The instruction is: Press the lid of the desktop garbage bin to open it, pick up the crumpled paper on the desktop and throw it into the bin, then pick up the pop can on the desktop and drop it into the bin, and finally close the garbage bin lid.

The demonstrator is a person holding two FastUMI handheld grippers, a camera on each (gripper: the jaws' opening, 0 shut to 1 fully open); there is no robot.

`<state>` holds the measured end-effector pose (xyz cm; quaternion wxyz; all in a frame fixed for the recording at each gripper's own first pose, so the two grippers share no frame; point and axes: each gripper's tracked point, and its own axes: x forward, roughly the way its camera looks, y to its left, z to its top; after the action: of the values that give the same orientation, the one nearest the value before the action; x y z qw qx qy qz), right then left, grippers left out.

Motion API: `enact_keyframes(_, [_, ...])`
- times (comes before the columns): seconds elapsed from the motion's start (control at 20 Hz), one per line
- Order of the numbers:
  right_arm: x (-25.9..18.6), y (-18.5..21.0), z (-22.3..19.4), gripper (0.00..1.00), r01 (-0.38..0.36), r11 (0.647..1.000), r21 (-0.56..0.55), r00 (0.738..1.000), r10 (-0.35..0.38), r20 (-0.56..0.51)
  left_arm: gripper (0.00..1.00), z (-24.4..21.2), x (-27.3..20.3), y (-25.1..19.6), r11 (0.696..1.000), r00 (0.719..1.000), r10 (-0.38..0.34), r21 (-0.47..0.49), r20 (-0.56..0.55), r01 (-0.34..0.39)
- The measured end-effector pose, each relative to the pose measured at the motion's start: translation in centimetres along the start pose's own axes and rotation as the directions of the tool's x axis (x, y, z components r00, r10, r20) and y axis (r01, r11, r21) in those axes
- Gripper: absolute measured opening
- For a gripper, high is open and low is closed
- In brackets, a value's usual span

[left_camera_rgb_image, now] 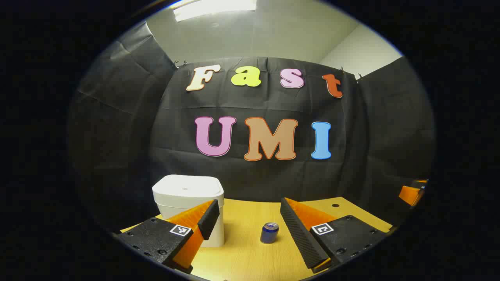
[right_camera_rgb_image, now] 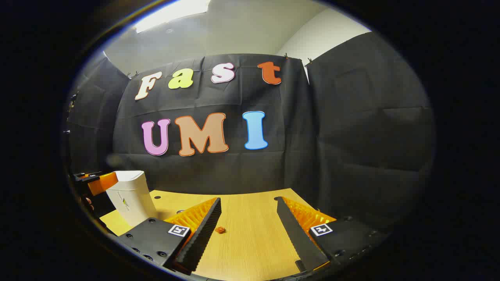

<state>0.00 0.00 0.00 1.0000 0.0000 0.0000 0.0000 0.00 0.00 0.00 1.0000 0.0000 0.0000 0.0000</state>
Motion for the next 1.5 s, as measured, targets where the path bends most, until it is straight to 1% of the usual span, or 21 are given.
enact_keyframes(0.1, [0.4, 0.4, -0.2, 0.96, -0.01, 1.0, -0.004, 1.0, 0.01, -0.01, 0.95, 0.1, -0.1, 0.2, 1.0, 1.0, 0.005, 0.001, 0.0, -0.005])
enact_keyframes(0.15, [0.6, 0.6, -0.3, 0.96, -0.015, 1.0, -0.009, 1.0, 0.015, -0.016, 0.98, -0.1, -0.1, 0.4, 1.0, 1.0, 0.007, 0.003, -0.003, -0.007])
enact_keyframes(0.3, [0.7, 1.4, -0.5, 0.96, -0.036, 0.999, -0.012, 0.999, 0.036, -0.021, 0.98, 0.2, -0.2, 1.0, 1.0, 1.0, 0.02, 0.012, -0.004, -0.02])
enact_keyframes(0.35, [0.7, 1.5, -0.5, 0.96, -0.041, 0.999, -0.012, 0.999, 0.041, -0.019, 0.95, 0.4, -0.3, 1.1, 1.0, 1.0, 0.025, 0.012, 0.002, -0.025])
enact_keyframes(0.4, [0.6, 1.6, -0.4, 0.96, -0.043, 0.999, -0.012, 0.999, 0.043, -0.015, 0.95, 0.7, -0.3, 1.1, 1.0, 1.0, 0.027, 0.01, 0.006, -0.027])
enact_keyframes(0.45, [0.7, 1.6, -0.3, 0.96, -0.045, 0.999, -0.011, 0.999, 0.045, -0.01, 0.98, 0.7, -0.3, 0.9, 1.0, 1.0, 0.025, 0.008, 0.008, -0.025])
enact_keyframes(0.5, [0.7, 1.6, -0.3, 0.96, -0.047, 0.999, -0.009, 0.999, 0.047, -0.01, 0.98, 0.9, -0.4, 0.7, 1.0, 1.0, 0.023, 0.009, 0.013, -0.023])
enact_keyframes(0.55, [0.8, 1.7, -0.4, 0.96, -0.048, 0.999, -0.004, 0.999, 0.048, -0.011, 0.95, 1.1, -0.6, 0.6, 1.0, 1.0, 0.022, 0.011, 0.018, -0.022])
enact_keyframes(0.6, [0.7, 1.7, -0.6, 0.96, -0.052, 0.999, 0.003, 0.999, 0.052, -0.013, 0.98, 1.2, -0.8, 0.5, 1.0, 1.0, 0.022, 0.015, 0.022, -0.022])
enact_keyframes(0.65, [0.7, 1.8, -0.7, 0.96, -0.056, 0.998, 0.009, 0.998, 0.056, -0.017, 0.95, 1.2, -1.0, 0.4, 1.0, 0.999, 0.02, 0.017, 0.024, -0.02])
enact_keyframes(0.75, [0.7, 2.0, -1.0, 0.96, -0.065, 0.998, 0.016, 0.998, 0.065, -0.026, 0.95, 1.2, -1.3, 0.3, 1.0, 1.0, 0.021, 0.017, 0.024, -0.021])
enact_keyframes(1.15, [0.6, 2.1, -1.1, 0.96, -0.094, 0.995, 0.017, 0.995, 0.094, -0.032, 0.95, 1.1, -2.0, 0.7, 0.999, 0.998, 0.053, -0.006, 0.018, -0.053])
enact_keyframes(1.3, [1.1, 1.9, -1.3, 0.96, -0.11, 0.993, 0.032, 0.993, 0.111, -0.036, 0.95, 1.4, -2.3, 0.3, 0.998, 0.998, 0.062, 0.001, 0.018, -0.062])
enact_keyframes(1.5, [1.6, 2.0, -1.9, 0.96, -0.153, 0.987, 0.04, 0.986, 0.155, -0.057, 0.95, 1.5, -3.0, -1.5, 0.998, 0.998, 0.069, -0.009, 0.012, -0.068])
